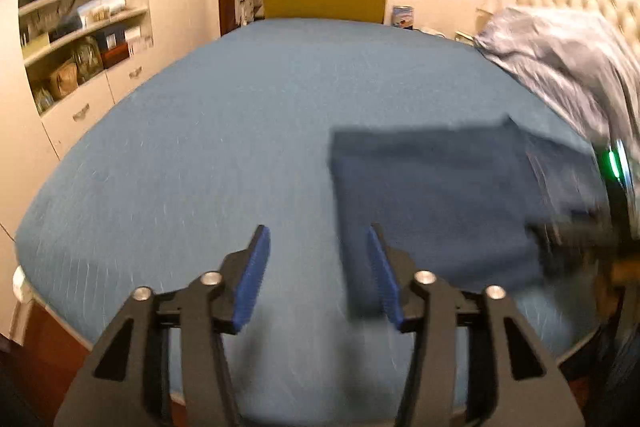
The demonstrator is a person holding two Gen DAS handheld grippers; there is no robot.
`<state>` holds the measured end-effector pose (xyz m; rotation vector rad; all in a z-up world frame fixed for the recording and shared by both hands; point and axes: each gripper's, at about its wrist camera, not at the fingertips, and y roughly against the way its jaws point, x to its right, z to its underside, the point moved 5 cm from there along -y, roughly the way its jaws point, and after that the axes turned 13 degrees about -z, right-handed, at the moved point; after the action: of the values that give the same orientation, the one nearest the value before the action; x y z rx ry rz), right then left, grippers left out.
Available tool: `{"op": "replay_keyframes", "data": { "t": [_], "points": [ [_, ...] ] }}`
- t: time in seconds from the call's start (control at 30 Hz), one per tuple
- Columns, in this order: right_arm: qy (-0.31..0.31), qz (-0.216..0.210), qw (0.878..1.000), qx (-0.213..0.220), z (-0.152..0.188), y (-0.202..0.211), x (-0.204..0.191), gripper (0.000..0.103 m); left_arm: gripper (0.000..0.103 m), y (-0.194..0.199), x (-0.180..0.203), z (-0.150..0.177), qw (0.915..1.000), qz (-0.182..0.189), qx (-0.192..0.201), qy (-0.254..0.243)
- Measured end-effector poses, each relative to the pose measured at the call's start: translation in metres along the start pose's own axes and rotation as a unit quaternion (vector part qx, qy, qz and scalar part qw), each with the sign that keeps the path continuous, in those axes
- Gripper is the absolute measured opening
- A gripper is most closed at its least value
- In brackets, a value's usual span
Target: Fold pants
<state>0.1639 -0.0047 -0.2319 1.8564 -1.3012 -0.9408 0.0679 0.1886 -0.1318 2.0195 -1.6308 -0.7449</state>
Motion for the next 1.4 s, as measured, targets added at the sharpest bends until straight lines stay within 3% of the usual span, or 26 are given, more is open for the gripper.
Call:
{"op": "replay_keyframes", "data": {
  "t": [0.07, 0.17, 0.23, 0.33, 0.43, 0.6, 0.7, 0.83, 0.93, 1.07, 1.2, 1.27, 1.33, 1.37, 1.4],
  "points": [
    [0.000, 0.003, 1.000, -0.001, -0.001, 0.000, -0.001, 0.095, 0.055, 0.005, 0.019, 0.023, 0.9997, -0.012, 0.002, -0.021],
    [0.000, 0.002, 1.000, -0.004, -0.001, -0.001, -0.002, 0.095, 0.055, -0.008, 0.044, 0.037, 0.9998, -0.008, -0.013, -0.010],
    [0.000, 0.002, 1.000, -0.003, -0.002, -0.001, -0.003, 0.095, 0.055, -0.012, 0.046, 0.039, 0.9993, 0.012, -0.025, 0.026],
    [0.000, 0.003, 1.000, -0.002, -0.001, -0.002, -0.003, 0.095, 0.055, -0.025, 0.044, 0.047, 0.9989, -0.020, -0.040, 0.012],
    [0.000, 0.003, 1.000, -0.001, 0.000, -0.001, -0.005, 0.095, 0.063, -0.034, 0.035, 0.055, 0.9976, -0.032, -0.055, 0.025],
    [0.001, 0.002, 1.000, 0.001, 0.001, -0.001, -0.005, 0.096, 0.062, -0.033, 0.032, 0.049, 0.9967, -0.034, -0.068, 0.026],
    [0.002, 0.000, 1.000, 0.001, 0.002, -0.001, -0.005, 0.096, 0.063, -0.031, 0.029, 0.036, 0.9952, -0.020, -0.078, 0.056],
    [0.002, -0.001, 1.000, 0.001, 0.002, -0.001, -0.005, 0.096, 0.064, -0.042, 0.021, 0.035, 0.9897, -0.036, -0.117, 0.074],
    [0.003, -0.003, 1.000, 0.001, 0.003, -0.001, -0.004, 0.096, 0.065, -0.038, 0.019, 0.036, 0.9906, -0.049, -0.113, 0.060],
    [0.003, -0.003, 1.000, 0.002, 0.003, -0.001, -0.004, 0.096, 0.066, -0.035, 0.001, 0.023, 0.9886, -0.047, -0.103, 0.100],
    [0.004, -0.006, 1.000, 0.001, 0.003, 0.000, -0.003, 0.097, 0.068, -0.040, 0.012, 0.034, 0.9899, -0.096, -0.103, -0.013],
    [0.005, -0.007, 1.000, 0.001, 0.003, -0.001, -0.002, 0.097, 0.076, -0.038, 0.012, 0.034, 0.9876, -0.119, -0.091, -0.049],
    [0.005, -0.005, 1.000, 0.003, 0.002, 0.001, -0.002, 0.097, 0.075, -0.033, 0.015, 0.030, 0.9865, -0.124, -0.082, -0.068],
    [0.004, -0.003, 1.000, 0.006, 0.000, 0.003, -0.003, 0.095, 0.075, -0.028, 0.014, 0.027, 0.9874, -0.121, -0.077, -0.067],
    [0.001, -0.010, 1.000, 0.011, -0.001, 0.008, -0.003, 0.083, 0.075, -0.018, 0.012, 0.023, 0.9892, -0.113, -0.067, -0.064]
  ]
}}
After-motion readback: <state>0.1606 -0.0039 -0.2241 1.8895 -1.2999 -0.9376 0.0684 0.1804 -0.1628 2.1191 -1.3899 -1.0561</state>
